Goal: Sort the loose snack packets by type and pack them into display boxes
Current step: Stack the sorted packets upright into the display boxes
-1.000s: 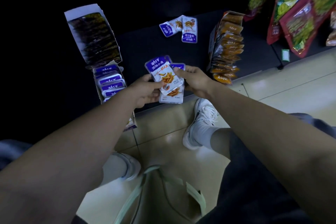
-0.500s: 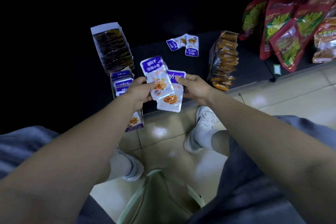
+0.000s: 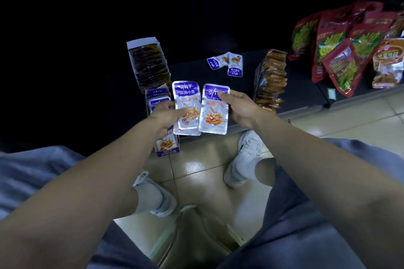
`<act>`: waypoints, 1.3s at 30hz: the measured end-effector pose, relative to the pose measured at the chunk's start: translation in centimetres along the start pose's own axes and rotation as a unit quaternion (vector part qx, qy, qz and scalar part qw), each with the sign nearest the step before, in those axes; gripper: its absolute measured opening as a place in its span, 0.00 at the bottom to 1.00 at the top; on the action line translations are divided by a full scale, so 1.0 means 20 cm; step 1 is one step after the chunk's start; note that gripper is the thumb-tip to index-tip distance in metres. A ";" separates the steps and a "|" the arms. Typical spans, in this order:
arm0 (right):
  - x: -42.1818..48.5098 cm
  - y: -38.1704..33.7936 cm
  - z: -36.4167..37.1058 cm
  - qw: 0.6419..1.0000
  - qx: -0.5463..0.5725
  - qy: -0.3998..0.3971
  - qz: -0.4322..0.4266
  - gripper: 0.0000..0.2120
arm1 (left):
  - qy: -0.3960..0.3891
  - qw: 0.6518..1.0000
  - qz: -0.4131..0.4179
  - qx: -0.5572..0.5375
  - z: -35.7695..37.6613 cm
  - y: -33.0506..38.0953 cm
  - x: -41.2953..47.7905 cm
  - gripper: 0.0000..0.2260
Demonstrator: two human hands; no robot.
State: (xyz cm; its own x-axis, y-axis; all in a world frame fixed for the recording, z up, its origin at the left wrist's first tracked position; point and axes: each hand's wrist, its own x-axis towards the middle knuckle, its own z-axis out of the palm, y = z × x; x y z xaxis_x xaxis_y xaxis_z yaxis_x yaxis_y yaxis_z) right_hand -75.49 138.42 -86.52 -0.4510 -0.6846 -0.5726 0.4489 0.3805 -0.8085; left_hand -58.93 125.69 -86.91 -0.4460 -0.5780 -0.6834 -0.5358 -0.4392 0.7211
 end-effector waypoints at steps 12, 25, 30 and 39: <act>-0.07 0.02 0.11 0.999 -0.041 -0.003 0.008 0.07 | -0.082 0.996 -0.013 -0.046 -0.05 -0.04 -0.13 0.17; -0.12 0.05 0.18 0.997 -0.065 -0.016 0.035 0.13 | -0.057 0.994 0.007 -0.094 -0.06 -0.10 -0.17 0.21; -0.12 0.10 0.23 0.997 -0.067 0.005 0.038 0.11 | -0.063 0.994 -0.005 -0.091 -0.07 -0.12 -0.17 0.12; -0.09 0.28 0.49 0.988 0.050 -0.064 0.131 0.12 | -0.076 0.996 -0.011 -0.038 -0.14 -0.27 -0.20 0.15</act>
State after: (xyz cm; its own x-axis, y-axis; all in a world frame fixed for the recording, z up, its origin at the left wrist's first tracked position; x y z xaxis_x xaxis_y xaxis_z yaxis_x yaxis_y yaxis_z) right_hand -64.61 135.61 -88.74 -0.2099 -0.6462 -0.7338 0.6151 0.4961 -0.6128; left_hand -52.28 128.51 -87.83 -0.5407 -0.4590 -0.7049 -0.4941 -0.5048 0.7078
